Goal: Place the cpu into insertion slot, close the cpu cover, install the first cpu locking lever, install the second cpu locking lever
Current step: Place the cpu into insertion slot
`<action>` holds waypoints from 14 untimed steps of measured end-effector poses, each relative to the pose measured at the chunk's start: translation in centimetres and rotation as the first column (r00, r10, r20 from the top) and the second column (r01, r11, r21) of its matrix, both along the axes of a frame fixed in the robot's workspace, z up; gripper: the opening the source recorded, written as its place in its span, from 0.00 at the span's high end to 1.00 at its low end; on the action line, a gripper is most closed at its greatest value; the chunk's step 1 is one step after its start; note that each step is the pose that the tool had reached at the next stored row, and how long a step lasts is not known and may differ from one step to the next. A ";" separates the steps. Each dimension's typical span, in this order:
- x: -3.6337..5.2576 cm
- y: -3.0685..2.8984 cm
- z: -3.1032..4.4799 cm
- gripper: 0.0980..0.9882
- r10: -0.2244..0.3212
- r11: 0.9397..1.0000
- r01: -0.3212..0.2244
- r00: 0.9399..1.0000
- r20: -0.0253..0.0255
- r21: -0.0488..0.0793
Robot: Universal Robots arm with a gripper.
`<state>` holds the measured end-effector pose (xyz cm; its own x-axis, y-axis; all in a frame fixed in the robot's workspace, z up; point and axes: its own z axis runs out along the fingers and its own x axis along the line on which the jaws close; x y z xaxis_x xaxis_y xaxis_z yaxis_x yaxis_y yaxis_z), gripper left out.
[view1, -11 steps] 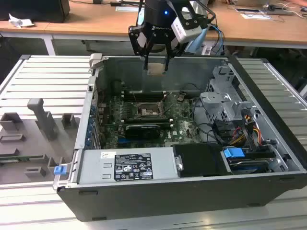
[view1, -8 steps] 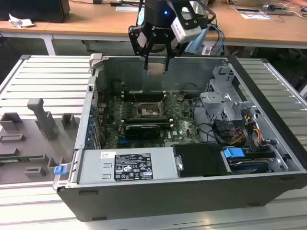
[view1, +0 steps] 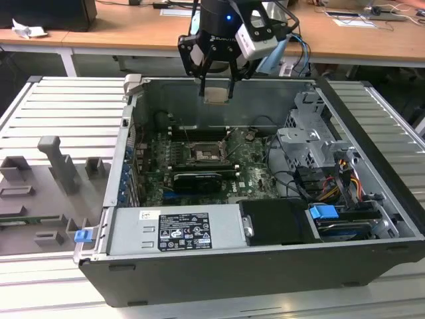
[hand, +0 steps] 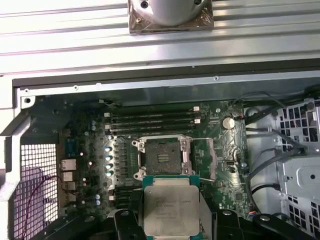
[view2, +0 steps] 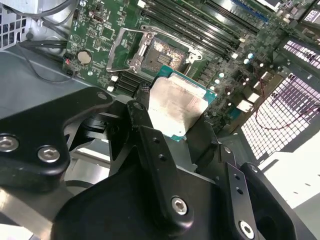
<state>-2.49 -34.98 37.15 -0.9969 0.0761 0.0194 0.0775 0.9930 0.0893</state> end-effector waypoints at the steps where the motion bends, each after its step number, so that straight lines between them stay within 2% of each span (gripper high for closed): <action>1: 0.00 0.00 0.00 0.50 -0.006 1.000 0.006 1.000 0.000 0.000; 14: 0.00 0.00 -0.01 0.50 -0.067 0.998 0.067 0.998 0.000 0.000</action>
<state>-2.49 -34.98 37.14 -0.9895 0.1431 0.0193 0.1443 0.9855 0.0893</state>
